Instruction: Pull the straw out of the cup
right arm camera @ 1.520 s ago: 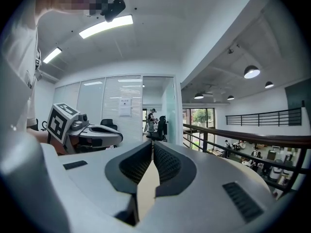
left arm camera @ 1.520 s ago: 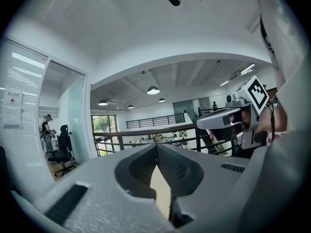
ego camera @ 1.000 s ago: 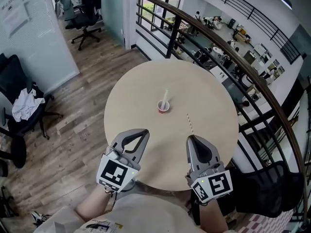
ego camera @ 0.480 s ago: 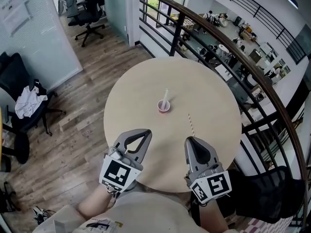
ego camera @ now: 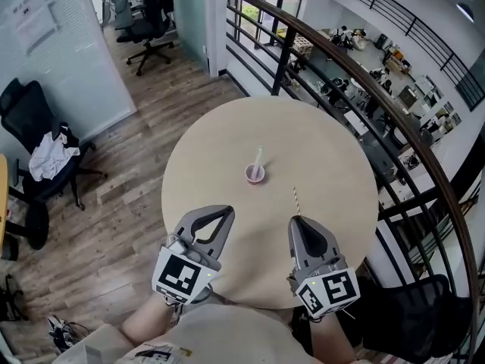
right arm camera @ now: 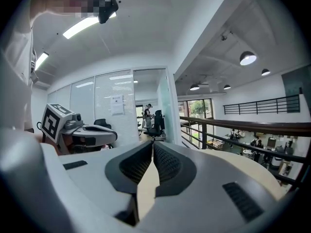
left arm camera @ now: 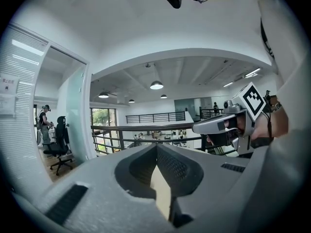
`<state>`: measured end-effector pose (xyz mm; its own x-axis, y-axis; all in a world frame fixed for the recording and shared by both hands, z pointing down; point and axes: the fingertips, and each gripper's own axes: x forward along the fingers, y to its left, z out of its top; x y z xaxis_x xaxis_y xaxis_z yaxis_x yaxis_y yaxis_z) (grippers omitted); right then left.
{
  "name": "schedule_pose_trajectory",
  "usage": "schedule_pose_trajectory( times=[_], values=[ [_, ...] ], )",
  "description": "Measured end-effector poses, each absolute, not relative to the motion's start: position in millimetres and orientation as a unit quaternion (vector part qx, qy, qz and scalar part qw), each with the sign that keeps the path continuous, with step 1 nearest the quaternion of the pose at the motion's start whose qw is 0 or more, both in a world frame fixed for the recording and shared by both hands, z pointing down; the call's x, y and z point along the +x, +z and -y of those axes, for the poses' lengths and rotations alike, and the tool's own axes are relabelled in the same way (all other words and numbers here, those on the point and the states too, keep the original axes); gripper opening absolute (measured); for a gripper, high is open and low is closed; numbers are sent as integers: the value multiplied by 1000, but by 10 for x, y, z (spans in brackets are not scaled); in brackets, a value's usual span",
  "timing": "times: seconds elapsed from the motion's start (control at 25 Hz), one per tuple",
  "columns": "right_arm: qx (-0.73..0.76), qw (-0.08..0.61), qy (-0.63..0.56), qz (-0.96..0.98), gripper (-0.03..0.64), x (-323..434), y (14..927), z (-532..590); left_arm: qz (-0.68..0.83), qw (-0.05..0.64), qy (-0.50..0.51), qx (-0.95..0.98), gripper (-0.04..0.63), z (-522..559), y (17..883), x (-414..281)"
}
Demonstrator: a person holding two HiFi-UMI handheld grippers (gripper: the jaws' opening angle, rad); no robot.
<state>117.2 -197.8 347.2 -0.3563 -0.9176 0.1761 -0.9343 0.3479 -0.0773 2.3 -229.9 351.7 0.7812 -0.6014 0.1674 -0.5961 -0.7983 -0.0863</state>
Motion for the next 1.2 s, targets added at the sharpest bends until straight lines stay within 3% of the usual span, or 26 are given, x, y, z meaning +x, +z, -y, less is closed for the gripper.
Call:
schedule_pose_trajectory(
  times=[0.4, 0.48, 0.64, 0.8, 1.2],
  values=[
    [573, 16, 81, 815, 32, 1312, 3361, 2392, -330, 17, -91, -939, 12, 2540, 3522, 41],
    [572, 22, 76, 816, 32, 1314, 3369, 2489, -333, 25, -87, -938, 12, 2623, 3516, 34],
    [568, 56, 63, 819, 120, 1287, 3461, 2720, -339, 1, -71, -938, 12, 2843, 3459, 67],
    [572, 72, 58, 815, 129, 1289, 3566, 2953, -338, 31, -67, -938, 12, 3086, 3457, 121],
    [557, 93, 97, 820, 132, 1292, 4061, 3569, -344, 11, -85, -935, 12, 3536, 3823, 244]
  ],
)
